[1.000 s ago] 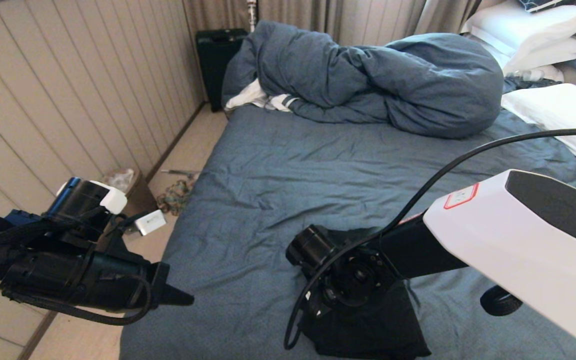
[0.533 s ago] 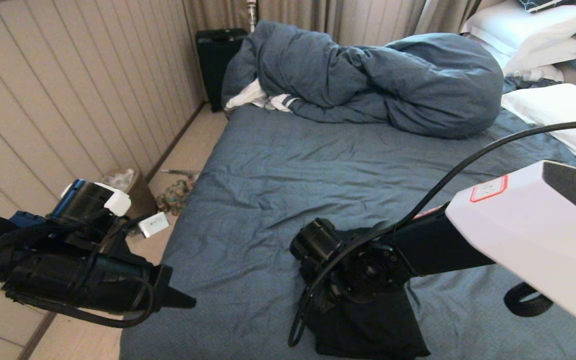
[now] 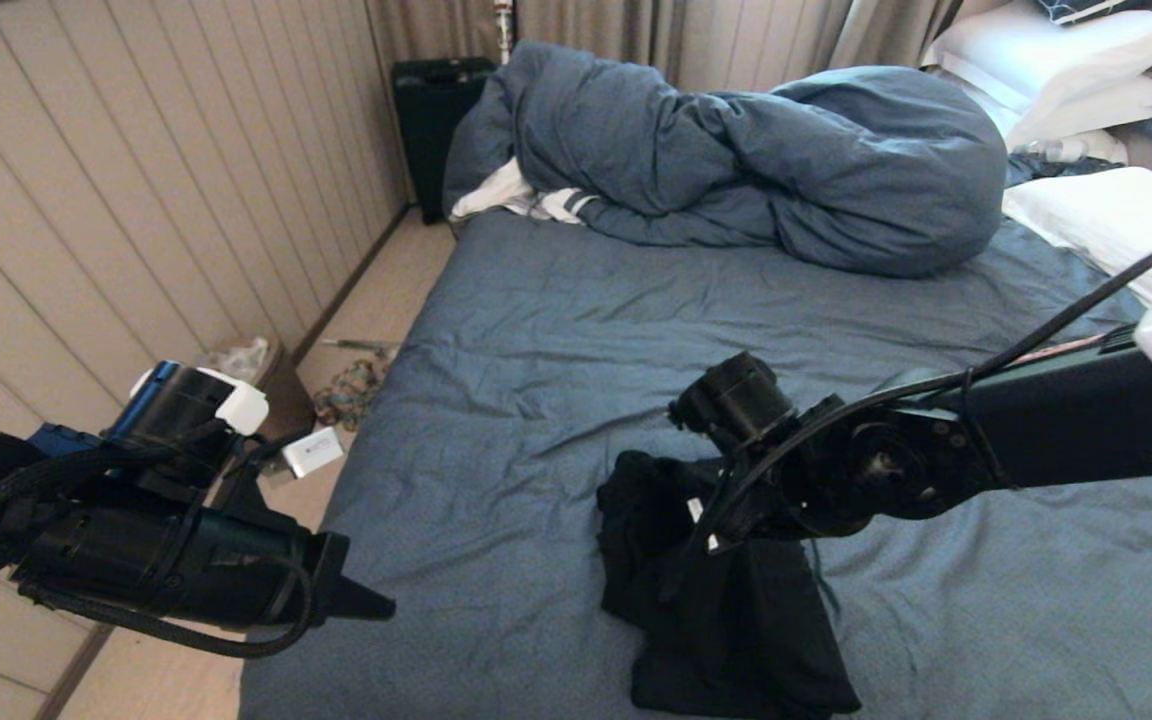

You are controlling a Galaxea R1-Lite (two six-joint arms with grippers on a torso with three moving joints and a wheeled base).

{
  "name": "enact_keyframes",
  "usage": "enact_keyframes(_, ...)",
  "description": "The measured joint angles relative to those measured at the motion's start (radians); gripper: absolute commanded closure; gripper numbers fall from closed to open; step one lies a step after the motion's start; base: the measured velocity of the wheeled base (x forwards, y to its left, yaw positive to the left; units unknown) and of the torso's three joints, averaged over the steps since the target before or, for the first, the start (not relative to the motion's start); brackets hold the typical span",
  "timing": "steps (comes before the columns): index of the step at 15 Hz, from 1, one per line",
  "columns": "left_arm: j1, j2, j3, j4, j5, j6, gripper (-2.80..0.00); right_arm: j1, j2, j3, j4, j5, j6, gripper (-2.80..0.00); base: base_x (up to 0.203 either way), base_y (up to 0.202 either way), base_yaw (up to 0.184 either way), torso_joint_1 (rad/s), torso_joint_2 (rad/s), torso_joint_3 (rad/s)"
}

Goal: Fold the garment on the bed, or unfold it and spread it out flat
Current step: Unford the black T-shirt

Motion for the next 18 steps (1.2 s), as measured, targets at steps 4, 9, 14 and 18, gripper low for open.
enact_keyframes(4, 0.0, 0.004, 0.0, 0.0, 0.0, -0.001, 0.0, -0.149, -0.067, 0.037, -0.006, 0.002, -0.002, 0.0, 0.0, 0.0, 0.0, 0.0, 0.0, 0.0)
enact_keyframes(9, 0.0, 0.013, 0.0, 0.0, 0.0, -0.001, 0.0, -0.382, -0.111, 0.088, -0.011, 0.014, -0.011, 0.0, 0.0, 0.0, 0.0, 0.0, 0.0, 0.0)
enact_keyframes(14, -0.011, 0.014, 0.003, 0.0, 0.0, -0.004, 0.0, -0.616, -0.113, 0.16, -0.124, 0.038, -0.056, 0.0, 0.0, 0.0, 0.0, 0.0, 0.0, 0.0)
enact_keyframes(18, -0.024, 0.014, 0.014, -0.009, 0.0, -0.004, 0.0, -0.808, -0.071, 0.281, -0.309, 0.094, -0.127, 0.0, 0.0, 0.0, 0.0, 0.0, 0.0, 0.0)
